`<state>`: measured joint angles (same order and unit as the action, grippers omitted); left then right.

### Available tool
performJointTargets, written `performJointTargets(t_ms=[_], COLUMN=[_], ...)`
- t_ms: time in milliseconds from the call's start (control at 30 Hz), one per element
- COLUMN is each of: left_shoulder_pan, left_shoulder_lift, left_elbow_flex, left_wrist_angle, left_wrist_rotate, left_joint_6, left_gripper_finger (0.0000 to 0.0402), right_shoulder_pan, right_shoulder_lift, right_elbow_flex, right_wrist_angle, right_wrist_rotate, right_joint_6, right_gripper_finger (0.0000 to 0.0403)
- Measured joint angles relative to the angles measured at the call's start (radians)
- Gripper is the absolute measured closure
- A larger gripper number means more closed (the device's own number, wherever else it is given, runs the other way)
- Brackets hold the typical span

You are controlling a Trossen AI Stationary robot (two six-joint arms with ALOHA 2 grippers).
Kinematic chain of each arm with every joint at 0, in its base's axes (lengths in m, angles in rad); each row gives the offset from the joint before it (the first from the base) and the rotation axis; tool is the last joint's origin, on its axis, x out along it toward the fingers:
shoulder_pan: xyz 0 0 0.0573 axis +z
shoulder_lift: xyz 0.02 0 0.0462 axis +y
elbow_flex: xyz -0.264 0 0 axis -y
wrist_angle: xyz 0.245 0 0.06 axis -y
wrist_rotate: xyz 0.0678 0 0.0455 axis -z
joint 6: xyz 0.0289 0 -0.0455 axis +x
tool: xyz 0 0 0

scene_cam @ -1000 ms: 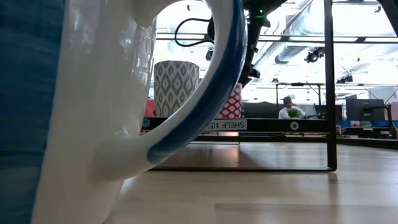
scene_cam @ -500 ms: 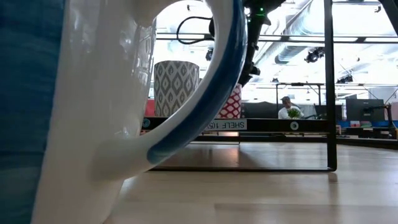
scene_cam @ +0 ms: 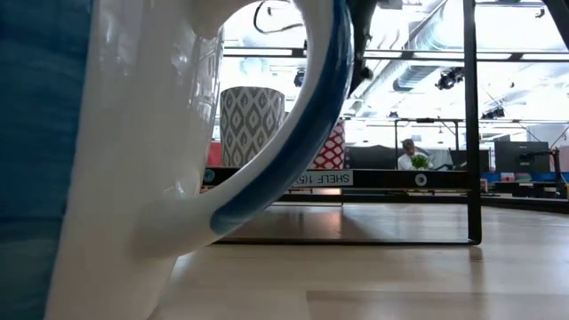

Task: Place coffee mugs
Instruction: Put the green mug on the shelf

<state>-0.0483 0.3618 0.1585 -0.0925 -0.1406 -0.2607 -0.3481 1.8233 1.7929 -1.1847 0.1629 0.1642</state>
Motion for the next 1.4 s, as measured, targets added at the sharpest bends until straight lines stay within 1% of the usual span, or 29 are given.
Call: performJointTargets(t_ms=[133, 200, 267, 367, 467, 667, 833, 933, 1067, 1200, 1400], left_shoulder_pan=[0.0, 0.0, 0.0, 0.0, 0.0, 0.0, 0.0, 0.0, 0.0, 0.0, 0.0], left_shoulder_lift=[0.0, 0.0, 0.0, 0.0, 0.0, 0.0, 0.0, 0.0, 0.0, 0.0, 0.0], left_elbow_flex=[0.0, 0.0, 0.0, 0.0, 0.0, 0.0, 0.0, 0.0, 0.0, 0.0, 0.0], left_wrist_angle=[0.0, 0.0, 0.0, 0.0, 0.002, 0.014, 0.016, 0.017, 0.043, 0.063, 0.102], left_wrist_rotate=[0.0, 0.0, 0.0, 0.0, 0.0, 0.0, 0.0, 0.0, 0.0, 0.0, 0.0], left_joint_6=[0.0, 0.0, 0.0, 0.0, 0.0, 0.0, 0.0, 0.0, 0.0, 0.0, -0.026], left_gripper_finger=[0.0292, 0.0292, 0.0292, 0.0292, 0.0292, 0.0292, 0.0292, 0.0292, 0.0292, 0.0292, 0.0292], right_shoulder_pan=[0.048, 0.08, 0.115, 0.164, 0.21, 0.311, 0.397, 0.435, 0.467, 0.484, 0.487], right_shoulder_lift=[0.0, -0.015, -0.047, -0.122, -0.238, -0.524, -0.75, -0.867, -0.996, -1.093, -1.197], right_elbow_flex=[0.09, 0.108, 0.1, 0.021, -0.123, -0.444, -0.677, -0.822, -1.022, -1.204, -1.401], right_wrist_angle=[-0.157, -0.216, -0.25, -0.265, -0.238, -0.037, 0.117, 0.24, 0.45, 0.662, 0.896], right_wrist_rotate=[0.051, 0.09, 0.106, 0.102, 0.1, 0.042, 0.044, 0.045, 0.044, 0.037, 0.014], right_joint_6=[-0.007, -0.006, 0.0, 0.038, 0.078, 0.177, 0.225, 0.219, 0.151, 0.09, 0.086], right_gripper_finger=[0.032, 0.032, 0.032, 0.032, 0.032, 0.032, 0.032, 0.032, 0.032, 0.032, 0.032])
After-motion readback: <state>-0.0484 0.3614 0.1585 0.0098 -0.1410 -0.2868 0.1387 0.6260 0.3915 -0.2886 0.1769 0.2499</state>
